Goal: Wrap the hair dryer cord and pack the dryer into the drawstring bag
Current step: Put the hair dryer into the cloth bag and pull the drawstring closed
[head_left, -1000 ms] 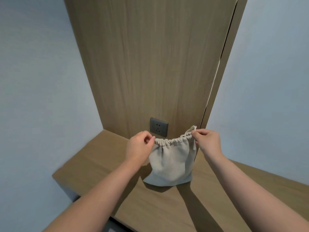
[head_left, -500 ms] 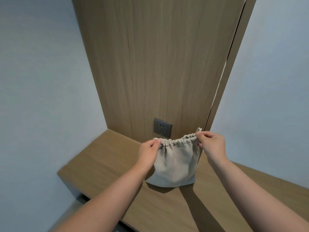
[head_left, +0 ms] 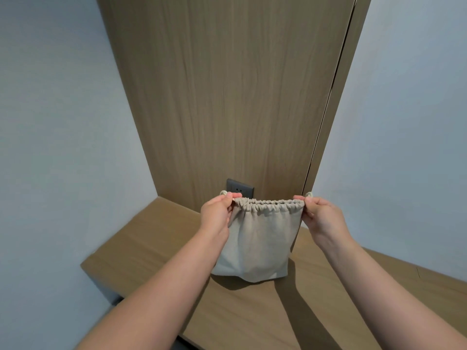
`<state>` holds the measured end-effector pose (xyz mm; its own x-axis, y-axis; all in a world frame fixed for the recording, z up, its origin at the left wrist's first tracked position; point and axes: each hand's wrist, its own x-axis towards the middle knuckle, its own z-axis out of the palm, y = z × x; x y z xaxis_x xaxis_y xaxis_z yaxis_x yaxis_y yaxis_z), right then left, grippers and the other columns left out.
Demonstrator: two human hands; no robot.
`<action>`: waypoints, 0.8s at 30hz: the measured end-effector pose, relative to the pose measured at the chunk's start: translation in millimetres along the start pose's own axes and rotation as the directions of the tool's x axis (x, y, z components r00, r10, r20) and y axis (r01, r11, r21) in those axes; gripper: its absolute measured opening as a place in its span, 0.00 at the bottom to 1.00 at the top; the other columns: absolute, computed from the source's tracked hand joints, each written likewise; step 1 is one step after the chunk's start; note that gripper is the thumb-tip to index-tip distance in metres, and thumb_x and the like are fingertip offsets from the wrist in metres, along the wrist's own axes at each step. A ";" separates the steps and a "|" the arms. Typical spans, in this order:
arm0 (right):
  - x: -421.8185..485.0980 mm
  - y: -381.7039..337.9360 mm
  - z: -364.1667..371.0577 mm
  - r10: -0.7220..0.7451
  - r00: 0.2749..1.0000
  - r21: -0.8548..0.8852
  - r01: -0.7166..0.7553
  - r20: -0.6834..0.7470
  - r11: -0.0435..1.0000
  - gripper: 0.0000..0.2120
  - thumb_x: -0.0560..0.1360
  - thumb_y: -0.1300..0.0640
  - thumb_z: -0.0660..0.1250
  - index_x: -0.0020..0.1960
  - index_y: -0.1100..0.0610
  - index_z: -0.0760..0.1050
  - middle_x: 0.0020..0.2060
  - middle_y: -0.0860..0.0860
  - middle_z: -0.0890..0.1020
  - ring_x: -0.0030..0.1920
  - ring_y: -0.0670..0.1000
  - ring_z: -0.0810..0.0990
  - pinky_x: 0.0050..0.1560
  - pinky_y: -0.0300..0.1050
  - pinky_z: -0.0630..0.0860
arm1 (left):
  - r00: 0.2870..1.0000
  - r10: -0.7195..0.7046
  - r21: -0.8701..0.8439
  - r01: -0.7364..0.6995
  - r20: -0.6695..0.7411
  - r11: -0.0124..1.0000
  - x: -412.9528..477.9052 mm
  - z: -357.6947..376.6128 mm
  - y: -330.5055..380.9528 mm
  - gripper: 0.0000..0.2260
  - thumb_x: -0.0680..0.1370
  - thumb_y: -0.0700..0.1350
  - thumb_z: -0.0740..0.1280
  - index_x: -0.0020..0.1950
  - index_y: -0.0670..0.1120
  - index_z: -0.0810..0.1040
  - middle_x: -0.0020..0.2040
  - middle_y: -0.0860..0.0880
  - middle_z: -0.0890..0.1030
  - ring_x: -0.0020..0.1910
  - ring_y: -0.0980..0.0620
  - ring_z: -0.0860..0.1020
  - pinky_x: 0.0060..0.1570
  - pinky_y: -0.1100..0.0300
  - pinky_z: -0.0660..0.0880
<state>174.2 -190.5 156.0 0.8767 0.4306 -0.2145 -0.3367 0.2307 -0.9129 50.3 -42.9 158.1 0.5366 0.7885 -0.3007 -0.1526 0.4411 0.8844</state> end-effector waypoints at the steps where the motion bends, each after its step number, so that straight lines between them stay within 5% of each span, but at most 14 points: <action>1: 0.8 -1.2 0.2 0.011 1.000 0.019 -0.011 -0.008 1.000 0.14 0.79 0.68 0.56 0.36 0.63 0.73 0.42 0.57 0.81 0.45 0.54 0.79 0.46 0.44 0.76 | 1.000 -0.011 -0.013 0.011 0.007 1.000 1.1 -0.6 1.9 0.13 0.81 0.36 0.59 0.40 0.39 0.80 0.39 0.45 0.81 0.40 0.52 0.79 0.51 0.60 0.76; 7: 6.7 -12.1 -12.7 0.100 0.988 0.174 -0.079 -0.115 0.982 0.14 0.81 0.66 0.53 0.39 0.64 0.71 0.35 0.56 0.78 0.26 0.47 0.83 0.30 0.37 0.81 | 0.994 -0.099 -0.064 0.097 -0.035 0.993 19.5 -19.4 17.1 0.14 0.82 0.39 0.58 0.39 0.42 0.75 0.30 0.49 0.82 0.36 0.54 0.81 0.38 0.62 0.73; 12: 5.7 -14.0 -12.6 0.125 0.982 0.227 -0.090 -0.143 0.970 0.15 0.81 0.64 0.52 0.38 0.65 0.70 0.36 0.58 0.76 0.34 0.52 0.81 0.26 0.38 0.80 | 0.987 -0.130 -0.060 0.125 -0.095 0.990 28.3 -25.6 22.4 0.13 0.83 0.40 0.57 0.39 0.42 0.73 0.38 0.47 0.79 0.23 0.58 0.80 0.34 0.64 0.71; 16: -1.9 -9.6 -5.3 0.084 0.994 0.141 -0.073 -0.075 0.987 0.15 0.81 0.64 0.52 0.38 0.65 0.70 0.35 0.59 0.76 0.27 0.48 0.82 0.29 0.37 0.81 | 0.972 -0.177 -0.030 0.175 -0.153 0.984 28.6 -32.4 20.8 0.12 0.82 0.39 0.59 0.39 0.42 0.73 0.38 0.47 0.79 0.30 0.55 0.80 0.34 0.63 0.71; 21: -6.7 -11.1 -7.2 0.093 0.993 0.113 -0.085 -0.071 0.990 0.15 0.81 0.64 0.53 0.38 0.65 0.70 0.35 0.58 0.76 0.34 0.51 0.80 0.29 0.38 0.81 | 0.975 -0.184 -0.006 0.184 -0.124 0.983 27.9 -34.3 24.3 0.12 0.82 0.38 0.58 0.39 0.41 0.74 0.38 0.46 0.79 0.34 0.53 0.79 0.32 0.63 0.67; 23: -8.1 -13.4 -6.2 0.084 0.996 0.088 -0.081 -0.028 0.993 0.15 0.81 0.64 0.53 0.38 0.65 0.71 0.34 0.59 0.76 0.30 0.49 0.82 0.28 0.37 0.80 | 0.988 -0.131 0.232 0.146 -0.079 0.962 28.2 -38.2 23.3 0.12 0.82 0.40 0.60 0.40 0.40 0.76 0.38 0.44 0.79 0.28 0.56 0.79 0.31 0.63 0.70; 24: -8.6 -15.5 -5.0 0.072 0.997 0.068 -0.072 0.008 0.995 0.14 0.81 0.65 0.54 0.38 0.65 0.71 0.34 0.59 0.76 0.28 0.48 0.82 0.30 0.38 0.81 | 0.998 -0.052 0.512 0.068 -0.046 0.856 30.8 -42.5 20.9 0.12 0.81 0.42 0.61 0.40 0.40 0.77 0.37 0.44 0.80 0.26 0.55 0.78 0.32 0.62 0.71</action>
<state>173.5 -202.1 170.3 0.8476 0.4526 -0.2770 -0.4217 0.2574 -0.8694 28.4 8.7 152.1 0.5050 0.7833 -0.3624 0.3310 0.2120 0.9195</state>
